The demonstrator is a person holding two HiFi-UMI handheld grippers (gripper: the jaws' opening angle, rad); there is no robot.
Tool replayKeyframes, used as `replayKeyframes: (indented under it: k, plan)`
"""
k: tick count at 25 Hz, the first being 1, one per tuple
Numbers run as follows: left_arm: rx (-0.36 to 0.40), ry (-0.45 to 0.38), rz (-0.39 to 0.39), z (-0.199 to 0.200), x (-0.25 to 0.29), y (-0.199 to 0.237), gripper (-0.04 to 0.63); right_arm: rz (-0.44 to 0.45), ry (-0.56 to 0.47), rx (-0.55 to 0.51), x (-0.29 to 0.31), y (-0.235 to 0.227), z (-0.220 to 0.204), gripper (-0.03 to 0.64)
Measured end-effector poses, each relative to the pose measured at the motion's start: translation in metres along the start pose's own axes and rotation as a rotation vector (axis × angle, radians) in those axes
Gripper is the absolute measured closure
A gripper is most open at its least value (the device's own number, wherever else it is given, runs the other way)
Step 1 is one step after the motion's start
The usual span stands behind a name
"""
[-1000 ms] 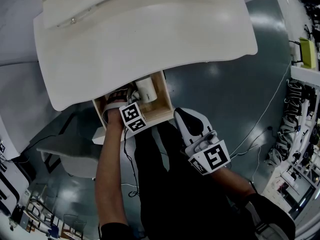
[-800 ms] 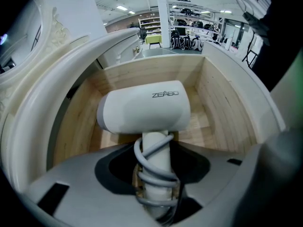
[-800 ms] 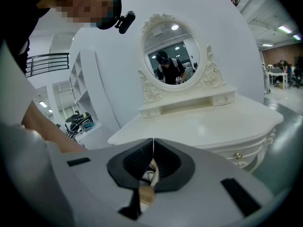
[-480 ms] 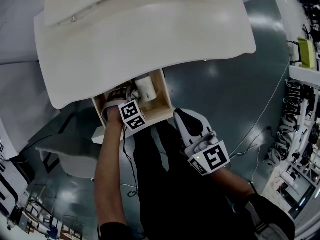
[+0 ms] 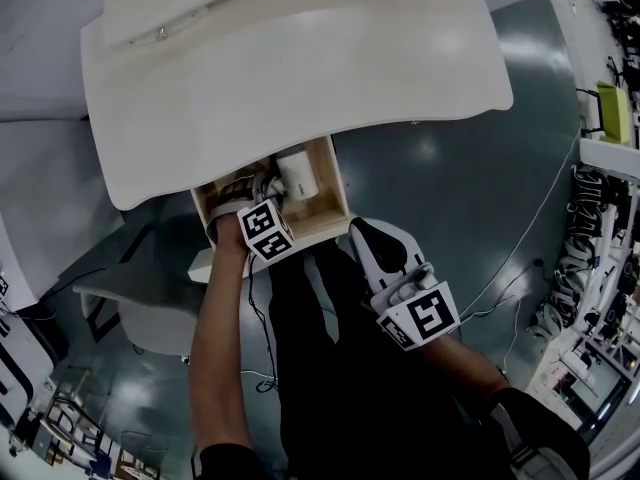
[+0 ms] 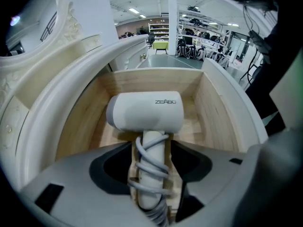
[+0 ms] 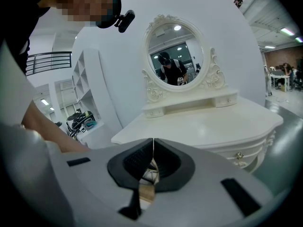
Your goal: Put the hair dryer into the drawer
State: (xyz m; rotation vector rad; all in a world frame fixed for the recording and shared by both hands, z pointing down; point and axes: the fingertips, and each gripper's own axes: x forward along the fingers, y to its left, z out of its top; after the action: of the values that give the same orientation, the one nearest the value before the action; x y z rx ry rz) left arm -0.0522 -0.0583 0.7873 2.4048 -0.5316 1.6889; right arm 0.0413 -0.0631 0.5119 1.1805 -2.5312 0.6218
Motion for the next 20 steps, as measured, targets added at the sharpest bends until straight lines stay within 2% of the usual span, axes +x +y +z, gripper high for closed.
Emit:
replayKeyframes:
  k: [10, 17, 20]
  plan:
    - [-0.024, -0.062, 0.059, 0.014, -0.034, 0.006, 0.336, -0.001, -0.013, -0.016, -0.013, 0.007, 0.009, 0.584]
    - [-0.166, -0.150, 0.089, 0.024, -0.068, 0.008, 0.337, 0.016, -0.025, -0.032, -0.024, 0.019, 0.018, 0.584]
    - [-0.185, -0.174, 0.114, 0.027, -0.084, 0.008, 0.337, 0.023, -0.031, -0.039, -0.029, 0.025, 0.022, 0.584]
